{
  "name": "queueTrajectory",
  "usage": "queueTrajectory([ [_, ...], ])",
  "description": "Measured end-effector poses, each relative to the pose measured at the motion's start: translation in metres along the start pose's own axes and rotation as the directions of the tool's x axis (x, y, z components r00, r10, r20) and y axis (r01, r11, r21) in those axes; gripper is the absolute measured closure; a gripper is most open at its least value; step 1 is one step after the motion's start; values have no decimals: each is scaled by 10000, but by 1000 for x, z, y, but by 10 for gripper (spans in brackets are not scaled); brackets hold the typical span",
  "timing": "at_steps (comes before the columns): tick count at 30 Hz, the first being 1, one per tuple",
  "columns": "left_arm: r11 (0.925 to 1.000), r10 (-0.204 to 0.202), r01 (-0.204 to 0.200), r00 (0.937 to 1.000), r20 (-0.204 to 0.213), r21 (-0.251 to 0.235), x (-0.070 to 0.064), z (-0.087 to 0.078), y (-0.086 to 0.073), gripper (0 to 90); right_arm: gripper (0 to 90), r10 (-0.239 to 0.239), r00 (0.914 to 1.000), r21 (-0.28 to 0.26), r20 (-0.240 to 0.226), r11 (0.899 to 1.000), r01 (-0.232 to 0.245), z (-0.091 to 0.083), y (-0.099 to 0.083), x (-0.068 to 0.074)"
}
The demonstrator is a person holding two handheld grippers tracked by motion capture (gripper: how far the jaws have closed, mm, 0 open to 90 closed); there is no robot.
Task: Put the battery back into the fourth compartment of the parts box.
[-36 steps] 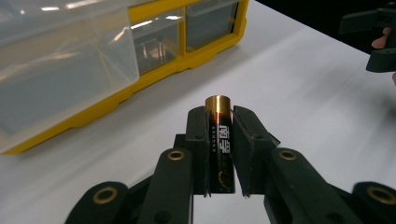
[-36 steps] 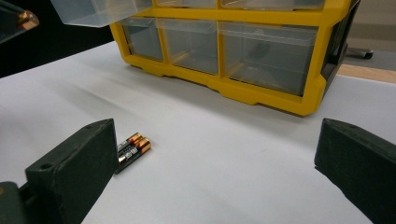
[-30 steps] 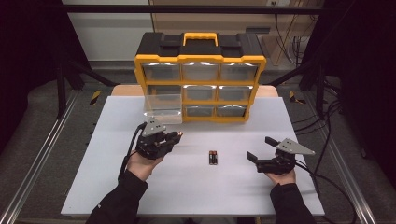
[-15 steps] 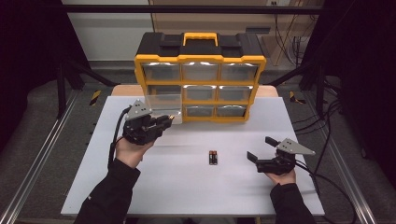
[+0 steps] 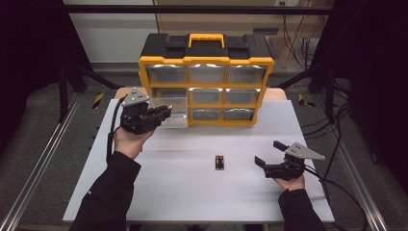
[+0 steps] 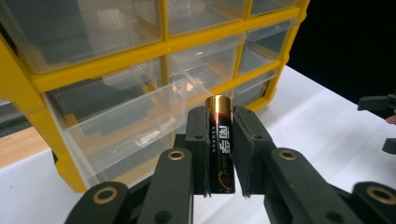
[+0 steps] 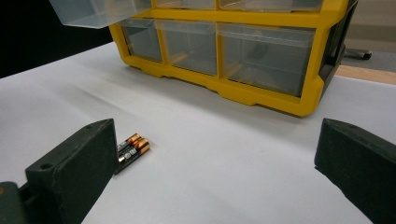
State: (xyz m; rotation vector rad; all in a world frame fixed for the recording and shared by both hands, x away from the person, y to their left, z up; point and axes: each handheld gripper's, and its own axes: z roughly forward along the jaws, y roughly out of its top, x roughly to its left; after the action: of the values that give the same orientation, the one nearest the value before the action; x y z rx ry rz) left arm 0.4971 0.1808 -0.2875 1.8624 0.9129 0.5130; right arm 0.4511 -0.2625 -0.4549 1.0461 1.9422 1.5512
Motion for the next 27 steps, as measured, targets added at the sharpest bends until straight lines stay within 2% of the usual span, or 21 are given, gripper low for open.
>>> queueTrajectory([
  [5, 9999, 87, -83, 9996, -259, 143, 10, 7, 7, 759, 2, -3, 10000, -16, 8, 10000, 3, 0, 0, 0],
  [13, 9996, -31, 41, 9993, -380, 262, 25, 18, 11, 759, 2, 18, 10000, -7, -4, 10000, -18, 0, 0, 0],
  [27, 9974, 113, -61, 9974, -716, 722, 37, 36, 3, 759, 2, -8, 10000, -2, 6, 10000, 8, 0, 0, 0],
])
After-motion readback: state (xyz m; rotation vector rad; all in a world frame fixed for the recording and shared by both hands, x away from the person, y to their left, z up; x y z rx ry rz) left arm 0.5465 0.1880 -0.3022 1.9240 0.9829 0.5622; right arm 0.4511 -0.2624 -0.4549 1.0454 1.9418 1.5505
